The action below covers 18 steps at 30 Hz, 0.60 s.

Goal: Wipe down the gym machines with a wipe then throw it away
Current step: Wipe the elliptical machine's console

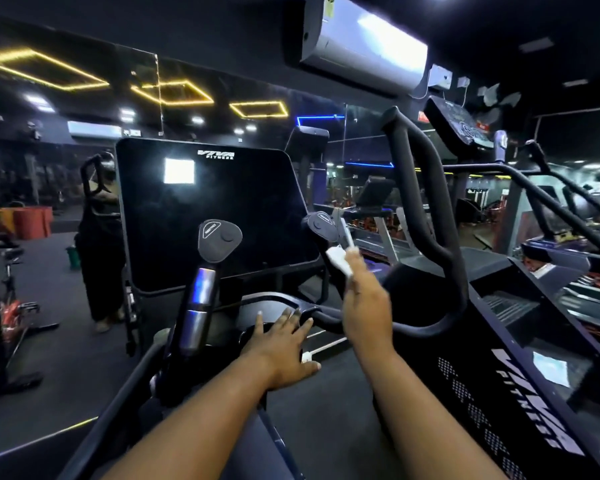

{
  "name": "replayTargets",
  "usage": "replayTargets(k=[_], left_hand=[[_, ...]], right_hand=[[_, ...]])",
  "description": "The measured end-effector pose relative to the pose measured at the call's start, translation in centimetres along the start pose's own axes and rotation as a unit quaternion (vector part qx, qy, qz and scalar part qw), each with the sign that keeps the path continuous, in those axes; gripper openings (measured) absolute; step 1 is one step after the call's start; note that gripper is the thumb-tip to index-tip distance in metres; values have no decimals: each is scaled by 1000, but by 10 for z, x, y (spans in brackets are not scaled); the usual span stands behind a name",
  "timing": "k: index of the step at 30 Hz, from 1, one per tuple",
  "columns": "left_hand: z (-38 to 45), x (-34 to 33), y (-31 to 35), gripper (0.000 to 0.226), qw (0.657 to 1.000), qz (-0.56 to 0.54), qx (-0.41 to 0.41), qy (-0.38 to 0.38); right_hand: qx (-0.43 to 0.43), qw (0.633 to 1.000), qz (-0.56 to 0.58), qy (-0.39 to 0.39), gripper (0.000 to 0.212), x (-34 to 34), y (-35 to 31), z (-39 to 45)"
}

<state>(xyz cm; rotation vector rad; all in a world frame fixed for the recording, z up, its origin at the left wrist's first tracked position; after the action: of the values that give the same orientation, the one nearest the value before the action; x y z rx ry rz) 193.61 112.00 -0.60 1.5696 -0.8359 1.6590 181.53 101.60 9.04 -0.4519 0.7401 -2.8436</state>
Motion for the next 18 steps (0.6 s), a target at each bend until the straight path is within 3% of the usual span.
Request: replayTargets(k=[2, 5, 8, 13, 18], left_hand=[[4, 2, 0, 90, 1000, 1, -10, -10], [6, 2, 1, 86, 1000, -26, -11, -12], [9, -3, 0, 85, 998, -52, -7, -27], [12, -2, 0, 87, 997, -62, 1, -39], [13, 0, -1, 88, 997, -73, 3, -31]], right_hand=[[47, 993, -79, -79, 65, -36, 24, -17], [110, 974, -182, -73, 59, -53, 47, -45], [81, 968, -230, -65, 62, -52, 47, -34], [95, 974, -171, -115, 65, -50, 34, 0], [15, 998, -28, -57, 57, -22, 65, -33]])
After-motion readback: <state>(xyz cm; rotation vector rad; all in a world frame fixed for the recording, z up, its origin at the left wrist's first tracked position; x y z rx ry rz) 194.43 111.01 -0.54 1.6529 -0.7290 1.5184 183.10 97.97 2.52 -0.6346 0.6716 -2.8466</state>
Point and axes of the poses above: each hand's wrist, its own z-axis towards the middle knuckle, its own x-axis out of the back of the hand, y = z × x, the point moved 7 cm from there along z, towards the middle knuckle, and after that the axes turned 4 degrees about -z, right-handed, at the moved point
